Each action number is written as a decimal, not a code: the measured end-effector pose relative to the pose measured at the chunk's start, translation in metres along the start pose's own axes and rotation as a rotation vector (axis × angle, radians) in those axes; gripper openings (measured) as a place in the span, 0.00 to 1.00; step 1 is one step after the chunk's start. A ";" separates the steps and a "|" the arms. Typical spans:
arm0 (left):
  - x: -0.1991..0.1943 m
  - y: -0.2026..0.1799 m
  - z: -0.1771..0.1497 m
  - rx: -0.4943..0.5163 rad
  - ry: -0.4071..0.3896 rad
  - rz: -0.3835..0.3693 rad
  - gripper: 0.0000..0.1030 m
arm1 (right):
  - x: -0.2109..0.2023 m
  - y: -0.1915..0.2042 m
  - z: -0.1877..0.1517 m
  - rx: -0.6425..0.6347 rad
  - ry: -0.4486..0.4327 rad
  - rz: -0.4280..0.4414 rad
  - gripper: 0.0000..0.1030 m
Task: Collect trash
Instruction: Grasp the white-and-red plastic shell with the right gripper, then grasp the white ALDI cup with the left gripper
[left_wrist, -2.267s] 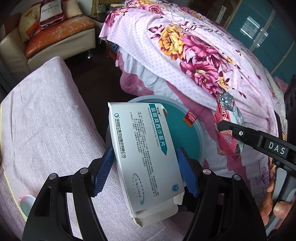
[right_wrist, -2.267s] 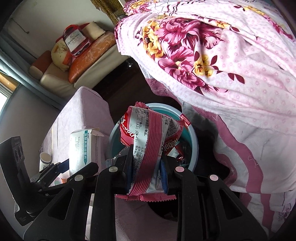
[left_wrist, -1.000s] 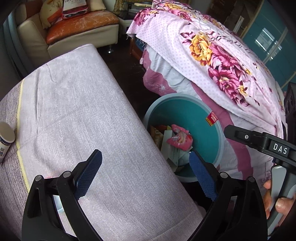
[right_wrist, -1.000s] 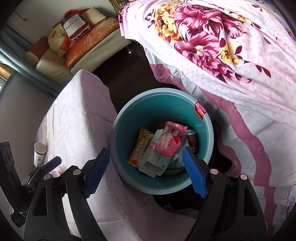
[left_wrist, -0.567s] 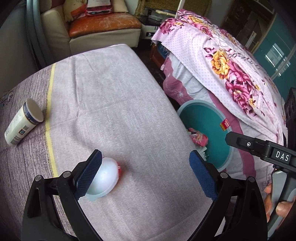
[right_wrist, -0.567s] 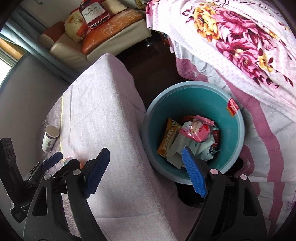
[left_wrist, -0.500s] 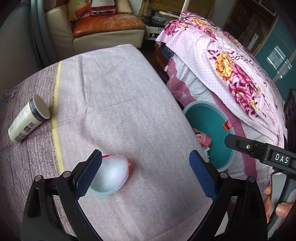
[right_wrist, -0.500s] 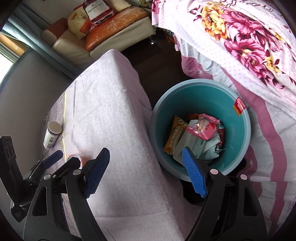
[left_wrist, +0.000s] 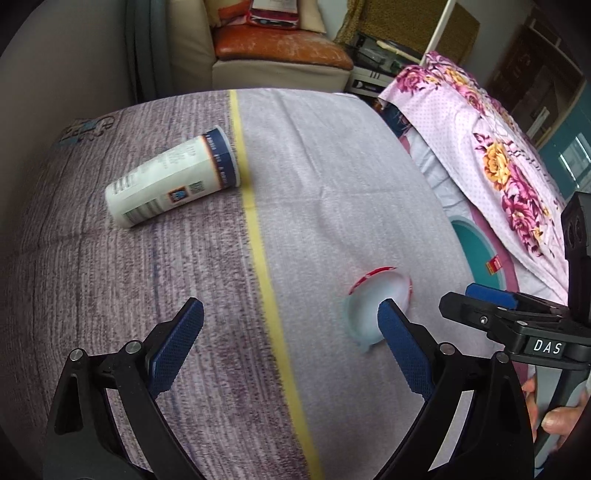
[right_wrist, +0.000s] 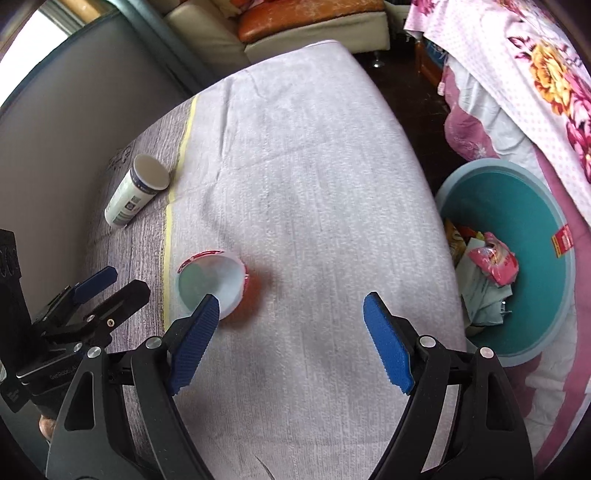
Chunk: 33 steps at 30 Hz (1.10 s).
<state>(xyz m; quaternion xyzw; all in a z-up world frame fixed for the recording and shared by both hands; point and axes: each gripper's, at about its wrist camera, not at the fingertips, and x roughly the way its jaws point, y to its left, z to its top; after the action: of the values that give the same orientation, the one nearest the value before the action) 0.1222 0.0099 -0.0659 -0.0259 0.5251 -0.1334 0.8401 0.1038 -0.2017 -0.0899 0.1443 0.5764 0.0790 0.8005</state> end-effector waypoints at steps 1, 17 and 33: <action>-0.001 0.007 -0.002 -0.006 0.000 0.007 0.92 | 0.003 0.005 0.000 -0.012 0.003 -0.007 0.74; 0.002 0.070 -0.006 -0.010 0.002 0.039 0.92 | 0.048 0.060 0.008 -0.155 0.028 -0.113 0.45; 0.002 0.094 0.069 0.168 -0.049 0.094 0.92 | 0.043 0.100 0.052 -0.260 0.000 -0.112 0.07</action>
<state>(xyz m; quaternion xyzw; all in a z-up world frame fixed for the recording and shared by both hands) 0.2032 0.0932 -0.0540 0.0661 0.4919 -0.1366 0.8573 0.1705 -0.1015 -0.0807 0.0072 0.5683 0.1083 0.8156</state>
